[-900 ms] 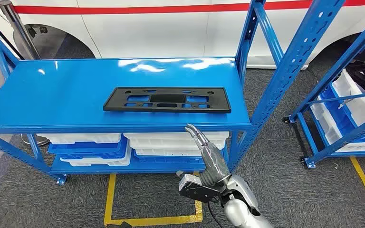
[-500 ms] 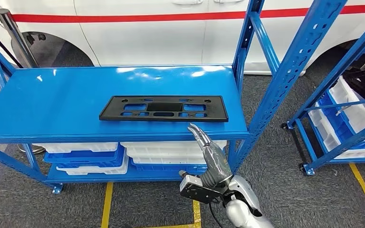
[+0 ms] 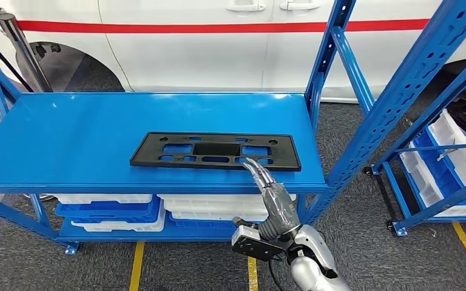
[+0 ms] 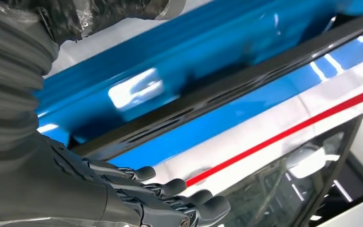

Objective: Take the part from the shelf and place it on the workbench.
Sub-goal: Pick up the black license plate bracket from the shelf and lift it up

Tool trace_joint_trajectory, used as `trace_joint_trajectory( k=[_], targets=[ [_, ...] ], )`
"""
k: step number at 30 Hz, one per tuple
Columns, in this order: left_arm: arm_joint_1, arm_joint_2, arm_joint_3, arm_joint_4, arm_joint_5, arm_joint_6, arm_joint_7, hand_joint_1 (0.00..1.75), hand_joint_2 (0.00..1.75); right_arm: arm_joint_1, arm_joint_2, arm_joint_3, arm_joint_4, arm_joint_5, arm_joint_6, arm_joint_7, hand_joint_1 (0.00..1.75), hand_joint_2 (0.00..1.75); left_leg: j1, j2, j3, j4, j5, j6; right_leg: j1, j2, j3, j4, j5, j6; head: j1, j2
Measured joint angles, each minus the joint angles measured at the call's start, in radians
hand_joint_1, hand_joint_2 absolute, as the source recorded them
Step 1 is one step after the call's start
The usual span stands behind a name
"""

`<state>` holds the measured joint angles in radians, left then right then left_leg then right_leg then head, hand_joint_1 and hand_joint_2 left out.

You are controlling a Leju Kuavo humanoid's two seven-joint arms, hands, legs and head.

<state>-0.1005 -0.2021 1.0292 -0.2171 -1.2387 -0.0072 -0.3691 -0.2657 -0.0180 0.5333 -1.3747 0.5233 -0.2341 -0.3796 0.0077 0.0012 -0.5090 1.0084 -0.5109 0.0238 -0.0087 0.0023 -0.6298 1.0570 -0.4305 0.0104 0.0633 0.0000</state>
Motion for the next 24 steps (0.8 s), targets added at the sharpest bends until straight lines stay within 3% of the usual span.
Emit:
trace_joint_trajectory(
  k=[3,5,6,8,9,10,11,13,14,17,20,21,24],
  targets=[
    [-0.003,0.000,0.000,0.000,0.000,0.000,0.000,0.00,0.00,0.003,-0.001,-0.006,0.001,0.004,-0.006,0.003,0.00,1.75,0.001,0.002,0.005,-0.004,-0.011,-0.017,0.002,0.004,0.013,-0.015,-0.018,-0.017,-0.002,0.000],
    [-0.003,0.000,0.000,0.000,0.000,0.000,0.000,0.00,0.00,0.002,-0.002,-0.007,0.000,0.014,-0.009,0.004,0.00,1.75,0.003,0.003,-0.010,0.037,-0.034,-0.026,-0.001,0.004,0.027,-0.025,-0.024,-0.030,-0.002,0.000],
    [-0.004,0.000,0.000,0.000,0.000,0.000,0.000,0.00,0.00,0.002,-0.002,-0.007,0.000,0.019,-0.010,0.004,0.00,1.75,0.004,0.003,-0.037,0.088,-0.055,-0.029,-0.003,0.003,0.036,-0.029,-0.029,-0.036,-0.003,0.000],
    [-0.002,0.000,0.000,0.000,0.000,0.000,0.000,0.00,0.00,0.002,-0.002,-0.008,0.001,0.028,-0.012,0.005,0.00,1.75,0.004,0.003,-0.122,0.226,-0.094,-0.034,-0.001,0.001,0.050,-0.030,-0.041,-0.043,-0.004,0.000],
    [0.000,0.000,0.000,0.000,0.000,0.000,0.001,0.00,0.00,0.004,-0.002,-0.008,0.002,0.032,-0.012,0.006,0.00,1.75,0.004,0.003,-0.160,0.275,-0.095,-0.035,0.001,0.002,0.058,-0.030,-0.049,-0.044,-0.004,0.000],
    [0.002,0.000,0.000,0.000,0.000,0.000,0.001,0.00,0.00,0.005,-0.002,-0.008,0.004,0.037,-0.013,0.008,0.00,1.75,0.004,0.003,-0.183,0.292,-0.077,-0.035,0.001,0.003,0.068,-0.030,-0.057,-0.044,-0.004,0.000],
    [0.004,0.000,0.000,0.000,0.000,0.000,0.001,0.00,0.00,0.005,-0.002,-0.008,0.005,0.041,-0.014,0.009,0.00,1.75,0.004,0.003,-0.185,0.263,-0.035,-0.034,0.002,0.005,0.081,-0.030,-0.066,-0.043,-0.004,0.000],
    [0.006,0.001,0.000,0.000,-0.001,0.000,0.001,0.00,0.00,0.005,-0.002,-0.007,0.006,0.050,-0.019,0.011,0.00,1.75,0.003,0.002,-0.156,0.145,0.061,-0.024,0.003,0.008,0.105,-0.031,-0.086,-0.038,-0.003,0.000],
    [0.006,0.001,0.000,0.000,-0.001,-0.001,0.001,0.00,0.00,0.004,-0.002,-0.008,0.007,0.053,-0.021,0.012,0.00,1.75,0.000,0.002,-0.138,0.092,0.090,-0.019,0.004,0.009,0.112,-0.031,-0.095,-0.033,-0.003,0.000],
    [0.003,0.001,-0.001,0.000,-0.003,-0.001,0.001,0.00,0.00,0.002,-0.002,-0.007,0.009,0.056,-0.026,0.013,0.00,1.75,-0.009,0.000,-0.112,0.029,0.077,-0.003,0.005,0.009,0.115,-0.030,-0.103,-0.017,-0.003,0.000],
    [0.006,0.001,-0.001,0.000,-0.004,-0.001,0.002,0.00,0.00,0.001,-0.002,-0.007,0.009,0.060,-0.027,0.013,0.00,1.75,-0.003,-0.001,-0.081,0.004,0.065,0.015,0.003,0.006,0.104,0.006,-0.113,-0.004,-0.003,0.000],
    [0.006,0.001,-0.001,0.000,-0.005,-0.001,0.002,0.00,0.00,0.000,-0.002,-0.007,0.009,0.062,-0.027,0.013,0.00,1.75,-0.002,-0.001,-0.068,-0.002,0.062,0.020,0.002,0.005,0.078,0.053,-0.125,0.001,-0.003,0.000],
    [0.002,0.001,-0.001,0.000,-0.008,0.000,0.003,0.00,0.00,0.002,-0.002,-0.007,0.012,0.066,-0.028,0.013,0.00,1.75,-0.002,-0.002,-0.043,-0.006,0.042,0.028,-0.002,0.003,-0.048,0.229,-0.174,0.012,-0.002,0.000]
  ],
)
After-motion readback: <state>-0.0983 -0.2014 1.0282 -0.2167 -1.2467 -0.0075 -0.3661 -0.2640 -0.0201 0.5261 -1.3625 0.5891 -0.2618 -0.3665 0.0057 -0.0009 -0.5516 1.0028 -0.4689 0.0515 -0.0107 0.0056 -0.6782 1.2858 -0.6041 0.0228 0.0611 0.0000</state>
